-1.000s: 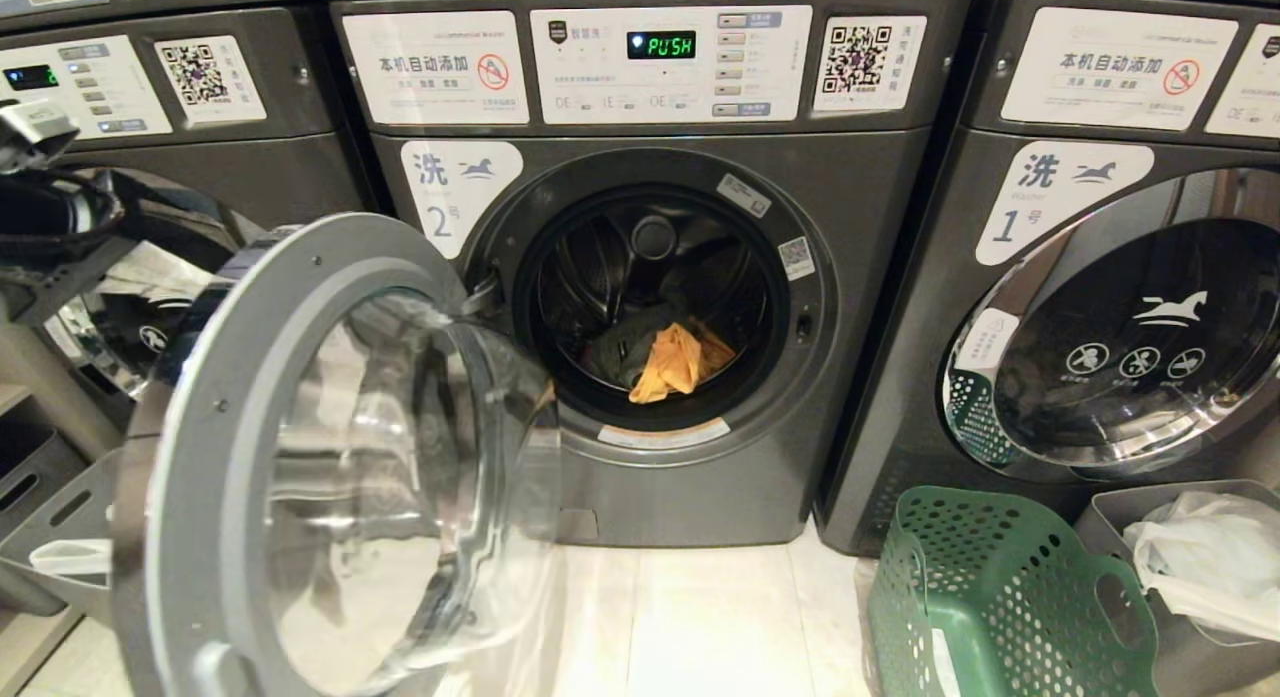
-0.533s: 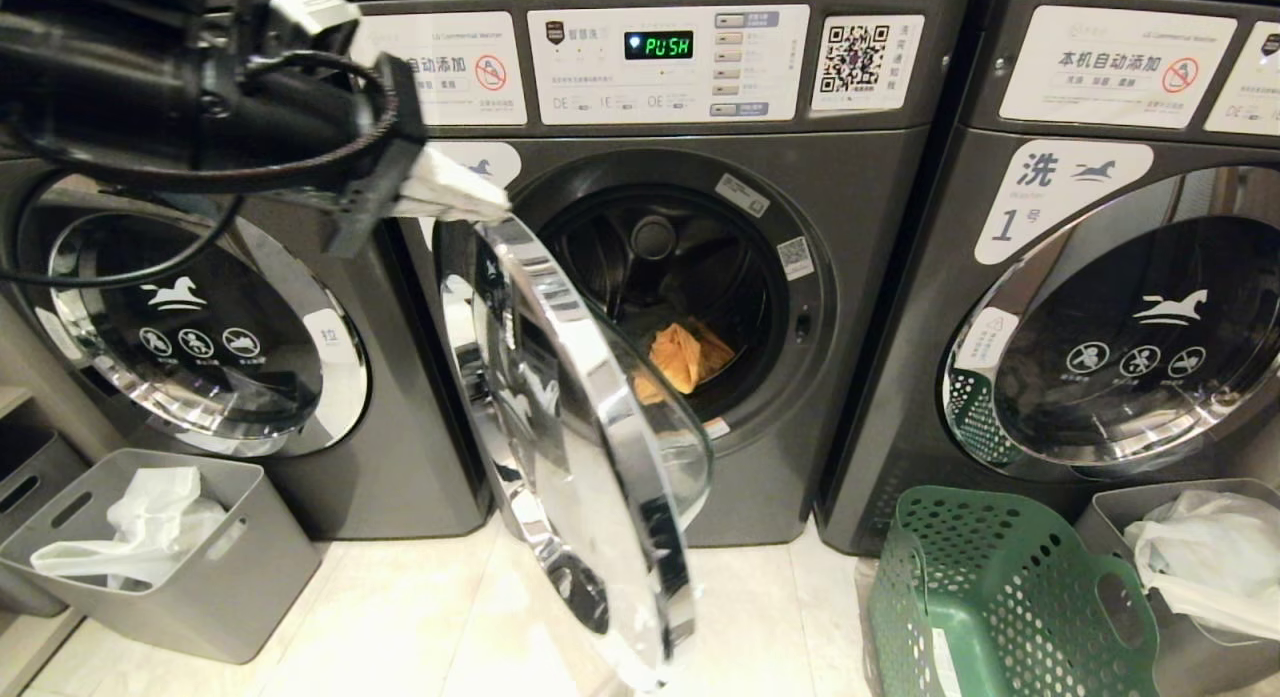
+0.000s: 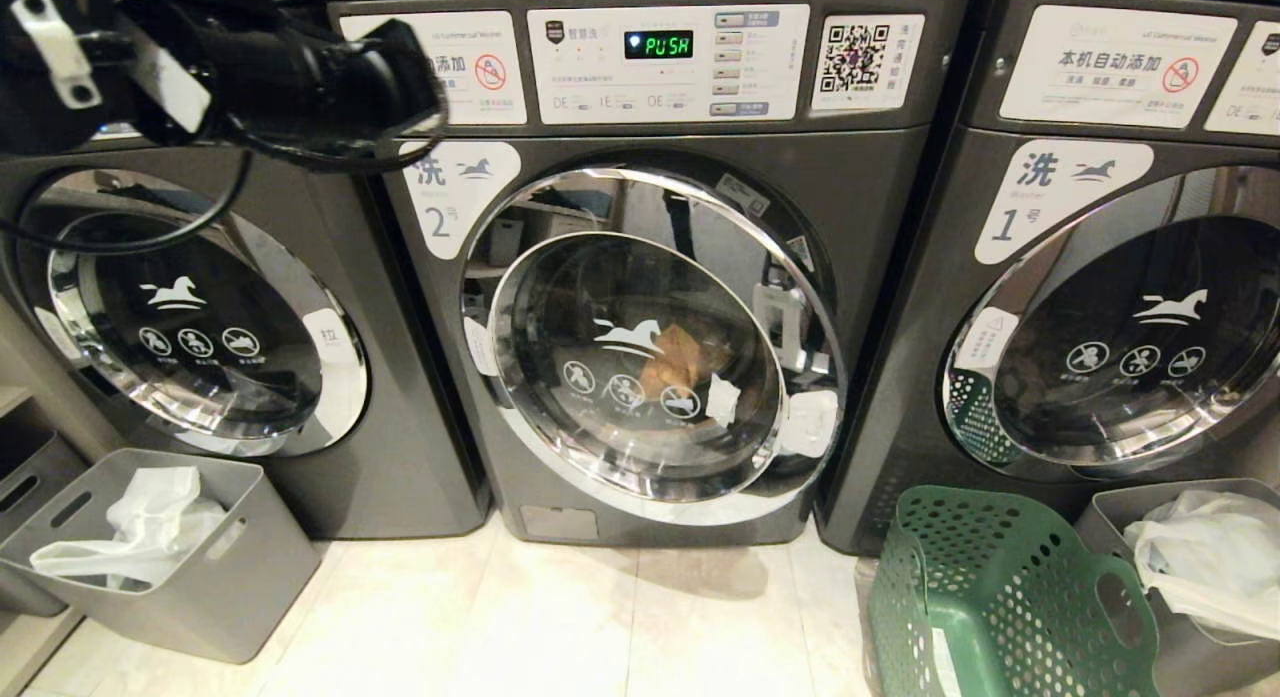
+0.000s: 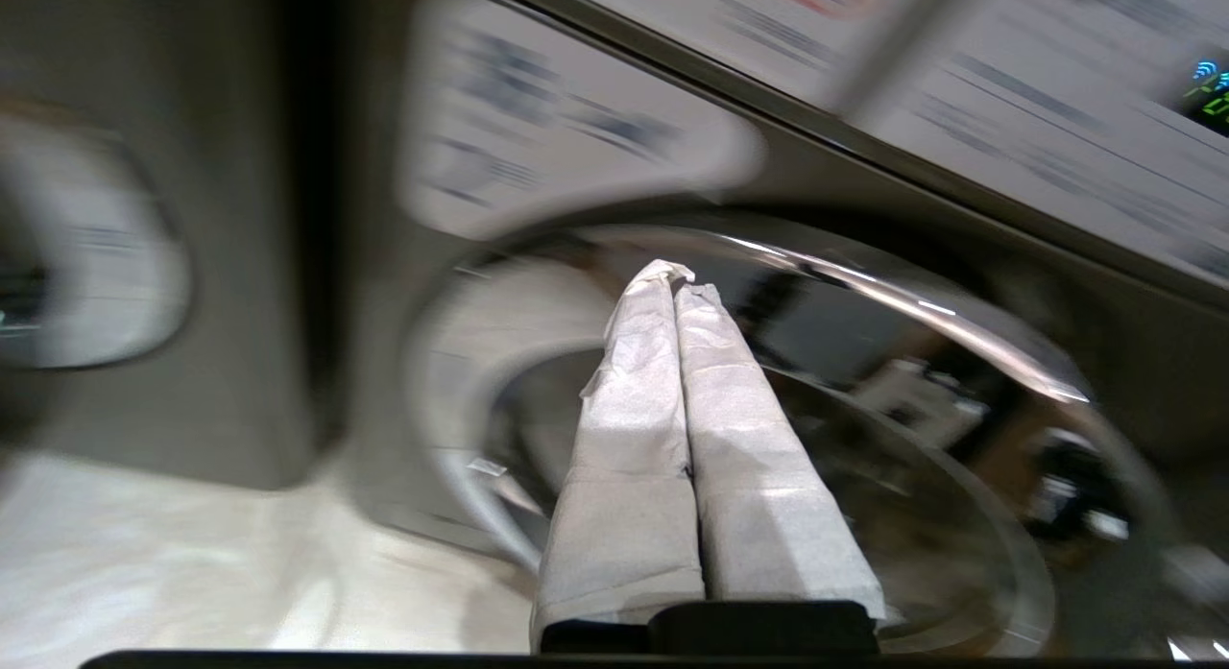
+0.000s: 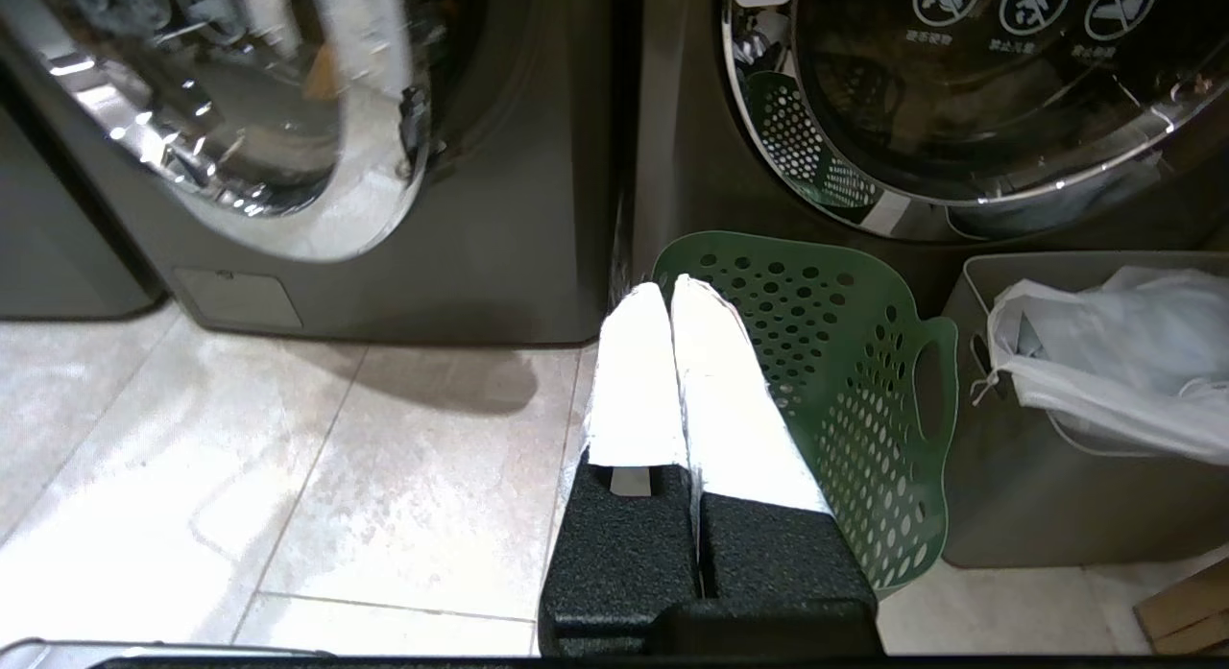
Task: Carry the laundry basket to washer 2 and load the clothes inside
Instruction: Close the washing machine door with the left hand, then press the washing machine door tightly with the right hand
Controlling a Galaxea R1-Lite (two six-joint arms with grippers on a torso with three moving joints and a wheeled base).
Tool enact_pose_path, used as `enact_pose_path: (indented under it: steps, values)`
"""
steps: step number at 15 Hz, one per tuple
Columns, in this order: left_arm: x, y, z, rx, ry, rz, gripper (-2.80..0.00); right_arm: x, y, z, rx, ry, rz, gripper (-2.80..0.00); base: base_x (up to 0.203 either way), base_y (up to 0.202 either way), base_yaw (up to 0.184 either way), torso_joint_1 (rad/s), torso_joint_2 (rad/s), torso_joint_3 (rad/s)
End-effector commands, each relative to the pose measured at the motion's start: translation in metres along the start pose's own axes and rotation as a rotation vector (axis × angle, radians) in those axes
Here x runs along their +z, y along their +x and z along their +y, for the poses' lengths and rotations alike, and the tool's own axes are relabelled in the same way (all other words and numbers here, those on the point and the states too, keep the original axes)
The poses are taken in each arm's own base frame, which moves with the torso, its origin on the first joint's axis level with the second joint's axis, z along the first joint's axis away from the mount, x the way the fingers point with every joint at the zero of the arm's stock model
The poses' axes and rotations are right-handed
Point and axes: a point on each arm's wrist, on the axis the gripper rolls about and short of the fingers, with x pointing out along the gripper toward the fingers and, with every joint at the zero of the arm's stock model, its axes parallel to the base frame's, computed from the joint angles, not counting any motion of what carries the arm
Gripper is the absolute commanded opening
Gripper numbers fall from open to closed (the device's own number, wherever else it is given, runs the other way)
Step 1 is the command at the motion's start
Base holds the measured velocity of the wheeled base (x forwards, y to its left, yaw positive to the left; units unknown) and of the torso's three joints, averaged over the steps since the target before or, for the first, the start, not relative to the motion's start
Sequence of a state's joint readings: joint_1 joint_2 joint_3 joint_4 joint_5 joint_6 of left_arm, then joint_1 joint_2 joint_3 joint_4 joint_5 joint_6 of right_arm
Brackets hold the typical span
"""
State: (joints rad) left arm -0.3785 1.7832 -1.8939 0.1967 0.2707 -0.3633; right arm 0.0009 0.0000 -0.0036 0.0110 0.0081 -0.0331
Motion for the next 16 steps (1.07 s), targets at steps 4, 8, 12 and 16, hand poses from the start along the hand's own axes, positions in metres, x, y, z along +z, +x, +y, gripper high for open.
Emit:
enact_pose_path:
  steps: [4,8,12,16]
  values:
    - [0.028,-0.059,0.071,0.284,0.038,-0.120,-2.80,0.015,-0.003,0.001,0.084,-0.130,-0.023,-2.80,0.000,0.000,0.000,0.000,0.00,0.000]
    - [0.005,-0.087,0.133,0.460,0.033,-0.041,-2.80,0.089,0.032,0.002,0.235,-0.103,0.128,-2.80,0.000,0.000,0.000,0.000,0.00,0.000]
    - [0.014,-0.134,0.121,0.373,0.038,-0.108,-2.80,0.133,0.151,0.006,0.420,0.001,0.366,-2.80,0.000,0.000,0.000,0.000,0.00,0.000]
    - [0.022,-0.170,0.111,0.342,0.062,-0.174,-2.80,0.098,0.296,0.052,0.709,0.098,0.478,-2.80,0.000,0.000,0.000,0.000,0.00,0.000]
